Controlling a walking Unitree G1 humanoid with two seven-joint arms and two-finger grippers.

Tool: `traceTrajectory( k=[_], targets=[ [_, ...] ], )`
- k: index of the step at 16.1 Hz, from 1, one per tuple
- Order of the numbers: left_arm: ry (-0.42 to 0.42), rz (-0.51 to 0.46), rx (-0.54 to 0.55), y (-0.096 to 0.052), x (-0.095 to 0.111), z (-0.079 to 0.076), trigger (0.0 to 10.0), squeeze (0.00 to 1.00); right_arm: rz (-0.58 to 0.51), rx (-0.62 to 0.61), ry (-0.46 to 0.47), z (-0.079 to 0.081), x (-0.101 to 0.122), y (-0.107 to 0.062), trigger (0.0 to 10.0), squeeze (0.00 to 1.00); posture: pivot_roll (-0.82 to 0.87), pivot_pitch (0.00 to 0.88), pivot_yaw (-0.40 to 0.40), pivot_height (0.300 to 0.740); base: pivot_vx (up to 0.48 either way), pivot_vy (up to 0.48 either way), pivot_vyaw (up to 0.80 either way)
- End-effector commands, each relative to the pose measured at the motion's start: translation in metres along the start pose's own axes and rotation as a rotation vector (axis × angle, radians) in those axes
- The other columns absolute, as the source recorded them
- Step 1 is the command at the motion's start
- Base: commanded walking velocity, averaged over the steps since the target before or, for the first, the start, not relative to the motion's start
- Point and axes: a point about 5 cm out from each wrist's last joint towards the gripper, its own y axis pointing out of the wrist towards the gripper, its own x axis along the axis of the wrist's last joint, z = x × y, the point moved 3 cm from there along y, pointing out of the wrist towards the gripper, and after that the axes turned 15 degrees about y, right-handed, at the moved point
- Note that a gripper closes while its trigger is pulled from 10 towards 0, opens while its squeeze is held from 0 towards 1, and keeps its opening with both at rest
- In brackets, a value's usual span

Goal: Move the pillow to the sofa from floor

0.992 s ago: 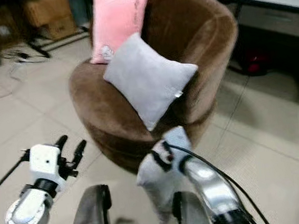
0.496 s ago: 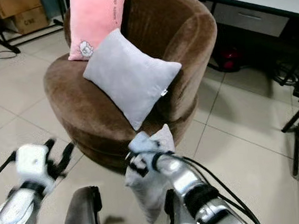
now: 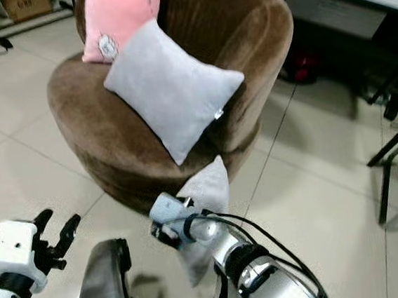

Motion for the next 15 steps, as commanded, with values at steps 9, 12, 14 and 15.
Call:
traceTrajectory(
  k=[9, 12, 14, 15],
  targets=[
    [0.030, -0.135, -0.186, 0.026, 0.033, -0.017, 10.0, 0.04, -0.367, -0.182, 0.430, -0.069, -0.005, -0.057, 10.0, 0.00, 0.16, 0.163, 0.067, 0.566, 0.000, 0.000, 0.00],
    [0.053, -0.148, -0.227, 0.029, 0.036, -0.020, 10.0, 0.04, -0.357, -0.157, 0.372, -0.060, -0.002, -0.054, 10.0, 0.00, 0.15, 0.190, 0.085, 0.566, 0.000, 0.000, 0.00],
    [0.051, -0.147, -0.220, 0.028, 0.036, -0.020, 10.0, 0.04, -0.363, -0.145, 0.358, -0.055, 0.005, -0.051, 10.0, 0.00, 0.15, 0.191, 0.060, 0.561, 0.000, 0.000, 0.00],
    [0.050, -0.146, -0.215, 0.026, 0.036, -0.020, 10.0, 0.04, -0.378, -0.143, 0.364, -0.053, 0.007, -0.052, 10.0, 0.00, 0.16, 0.188, 0.048, 0.556, 0.000, 0.000, 0.00]
  ],
)
